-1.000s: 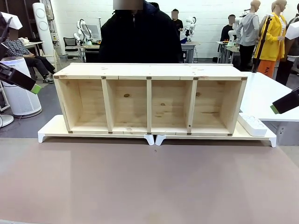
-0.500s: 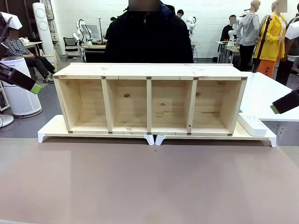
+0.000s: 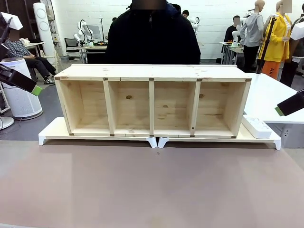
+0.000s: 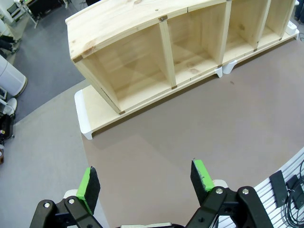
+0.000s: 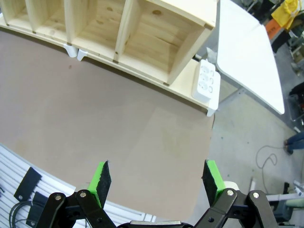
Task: Perform cable management.
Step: When the cord part of the Power Cable appears at the lower middle area of the table and stops, grasp the cord part of the Power Cable.
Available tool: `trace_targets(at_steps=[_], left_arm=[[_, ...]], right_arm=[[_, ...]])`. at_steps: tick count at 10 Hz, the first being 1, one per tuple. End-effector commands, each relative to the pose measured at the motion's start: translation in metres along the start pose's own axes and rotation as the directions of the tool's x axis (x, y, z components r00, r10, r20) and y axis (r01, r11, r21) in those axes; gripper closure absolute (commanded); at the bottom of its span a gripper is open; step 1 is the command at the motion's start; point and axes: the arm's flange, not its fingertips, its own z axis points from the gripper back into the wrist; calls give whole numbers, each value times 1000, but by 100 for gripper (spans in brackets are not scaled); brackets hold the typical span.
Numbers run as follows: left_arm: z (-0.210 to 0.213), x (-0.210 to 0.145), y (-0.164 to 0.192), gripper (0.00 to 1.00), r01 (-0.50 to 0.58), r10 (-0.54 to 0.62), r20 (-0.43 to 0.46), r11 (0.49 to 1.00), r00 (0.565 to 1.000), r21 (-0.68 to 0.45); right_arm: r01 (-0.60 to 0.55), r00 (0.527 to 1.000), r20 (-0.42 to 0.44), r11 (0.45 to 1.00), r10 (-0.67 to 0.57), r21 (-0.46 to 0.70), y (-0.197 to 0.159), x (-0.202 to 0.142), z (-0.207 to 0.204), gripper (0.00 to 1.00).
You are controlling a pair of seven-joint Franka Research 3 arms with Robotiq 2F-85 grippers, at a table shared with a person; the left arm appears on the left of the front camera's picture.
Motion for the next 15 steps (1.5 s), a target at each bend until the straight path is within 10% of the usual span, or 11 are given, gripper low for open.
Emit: trace_targets(at_steps=[1,15], left_arm=[[-2,3,-1,0,3,-3,9,1000,1000,5],[-2,3,-1,0,3,-3,9,1000,1000,5]], right_arm=[[-3,1000,-2,1000,3,-4,-1,0,-1,0],[-3,1000,-2,1000,3,-4,-1,0,-1,0]])
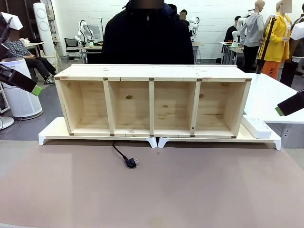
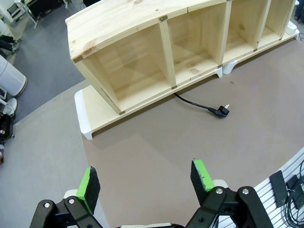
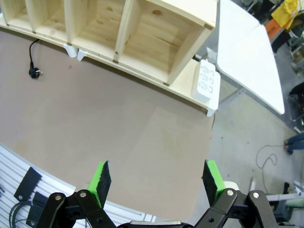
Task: Perform cable management.
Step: When the cord part of the Power Cable appears at the lower middle area of the table and stops, grasp the cord part of the Power Cable.
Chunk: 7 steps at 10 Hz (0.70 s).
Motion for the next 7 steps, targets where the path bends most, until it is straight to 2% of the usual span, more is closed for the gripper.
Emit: trace_targets(at_steps=[1,7], left_arm=[[-2,3,-1,0,3,-3,9,1000,1000,5],[-2,3,-1,0,3,-3,9,1000,1000,5]], right_arm=[[-3,1000,-2,1000,3,-4,-1,0,-1,0],[-3,1000,-2,1000,3,-4,-1,0,-1,0]])
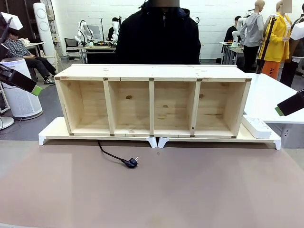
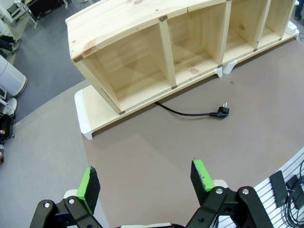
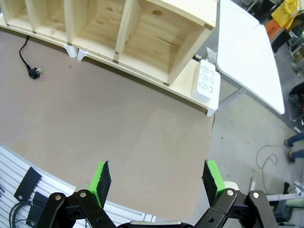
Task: Perform cable management.
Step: When the cord part of the Power Cable appears at the lower middle area of the table and stops, grasp the cord part of the Power Cable.
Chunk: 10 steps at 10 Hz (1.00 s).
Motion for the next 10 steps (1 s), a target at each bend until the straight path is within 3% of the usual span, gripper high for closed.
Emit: trace_targets(at_steps=[1,10], left_arm=[[-2,3,-1,0,3,-3,9,1000,1000,5],[-2,3,-1,0,3,-3,9,1000,1000,5]], right_arm=[[-3,1000,-2,1000,3,-4,-1,0,-1,0],[0,1000,0,1000,0,0,0,0,0,0]])
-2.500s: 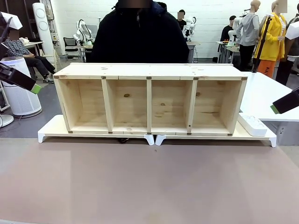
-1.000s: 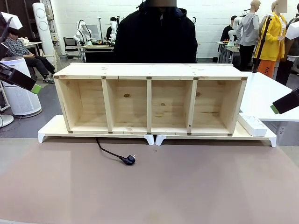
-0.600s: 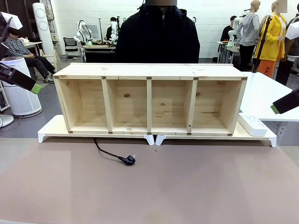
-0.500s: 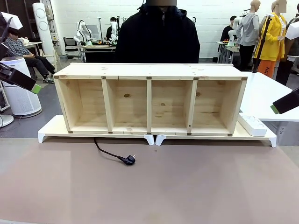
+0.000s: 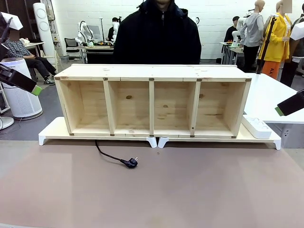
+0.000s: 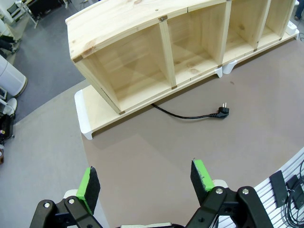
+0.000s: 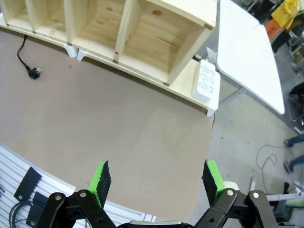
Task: Perform cable management.
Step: When the cord part of the Power Cable appears at the lower middle area of the table and stops, grasp the cord part of the Power Cable.
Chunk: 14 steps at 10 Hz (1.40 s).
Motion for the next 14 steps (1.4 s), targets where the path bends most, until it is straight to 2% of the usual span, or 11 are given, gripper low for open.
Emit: trace_targets(at_steps=[1,6,10,12,14], left_arm=[[-2,3,-1,0,3,-3,9,1000,1000,5],[-2,3,-1,0,3,-3,9,1000,1000,5],[-2,3,-1,0,3,-3,9,1000,1000,5],[-2,3,-1,0,3,-3,9,1000,1000,5],[-2,3,-1,0,3,-3,9,1000,1000,5]], right_arm=[[-55,998,4,998,55,22,13,15,-7,0],[-263,965,39,947,260,185,95,80,-56,0],[-299,954,79,875,291,381,182,117,-128,0],[-312,947,69,851,313,423,213,131,-162,0],[-333,927,3,816,376,472,246,143,-203,0]])
